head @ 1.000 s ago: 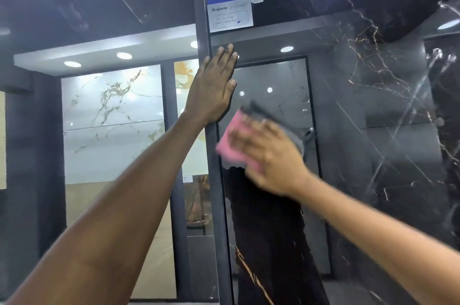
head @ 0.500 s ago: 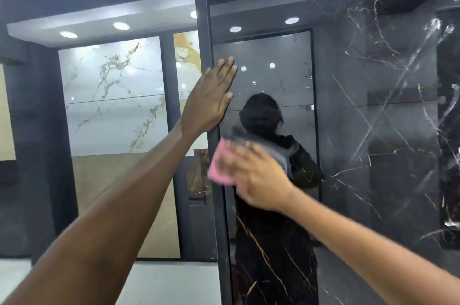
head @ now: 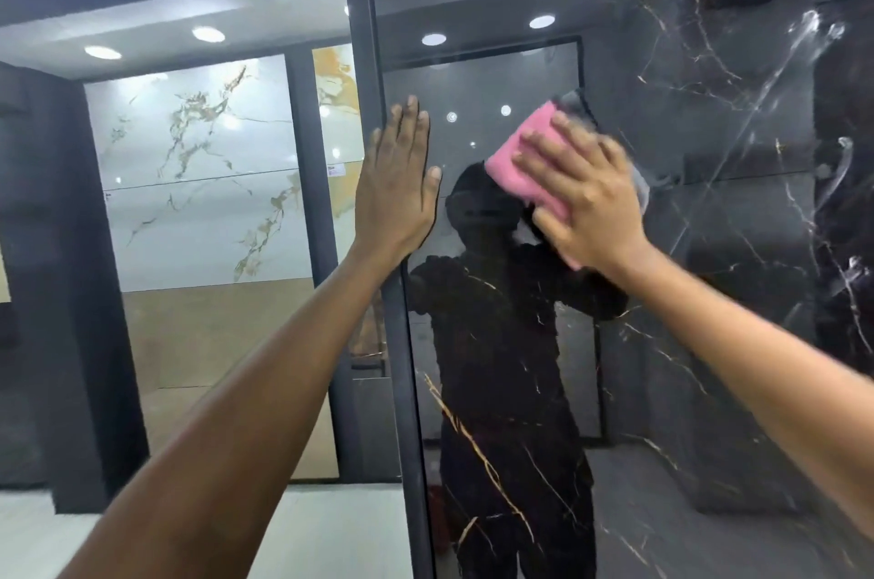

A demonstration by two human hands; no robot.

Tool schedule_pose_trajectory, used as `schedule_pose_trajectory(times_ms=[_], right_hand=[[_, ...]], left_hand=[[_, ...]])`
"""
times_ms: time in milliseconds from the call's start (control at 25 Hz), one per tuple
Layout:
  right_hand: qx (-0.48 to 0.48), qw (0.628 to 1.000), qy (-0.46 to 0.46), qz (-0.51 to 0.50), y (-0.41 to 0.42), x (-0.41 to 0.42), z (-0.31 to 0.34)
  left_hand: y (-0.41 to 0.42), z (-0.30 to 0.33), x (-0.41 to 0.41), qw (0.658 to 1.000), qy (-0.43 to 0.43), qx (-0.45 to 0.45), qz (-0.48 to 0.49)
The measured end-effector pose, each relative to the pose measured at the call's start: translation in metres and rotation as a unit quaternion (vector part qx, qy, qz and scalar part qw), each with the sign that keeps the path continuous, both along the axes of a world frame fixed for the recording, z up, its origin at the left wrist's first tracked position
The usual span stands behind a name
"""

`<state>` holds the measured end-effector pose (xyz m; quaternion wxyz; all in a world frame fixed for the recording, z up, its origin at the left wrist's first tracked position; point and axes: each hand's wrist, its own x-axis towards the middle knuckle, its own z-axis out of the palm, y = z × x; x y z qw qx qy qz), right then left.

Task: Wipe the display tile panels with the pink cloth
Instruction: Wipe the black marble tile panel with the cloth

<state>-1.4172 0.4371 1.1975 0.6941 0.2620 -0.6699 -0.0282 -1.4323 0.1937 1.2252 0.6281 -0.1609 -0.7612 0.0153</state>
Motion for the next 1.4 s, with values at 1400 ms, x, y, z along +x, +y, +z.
schedule_pose_trajectory(times_ms=[1400], right_hand=[[0.26, 0.961, -0.088, -0.024, -0.009, 0.013, -0.254]], left_hand=[[-0.016, -0.133, 0.001, 0.984, 0.002, -0.179, 0.004]])
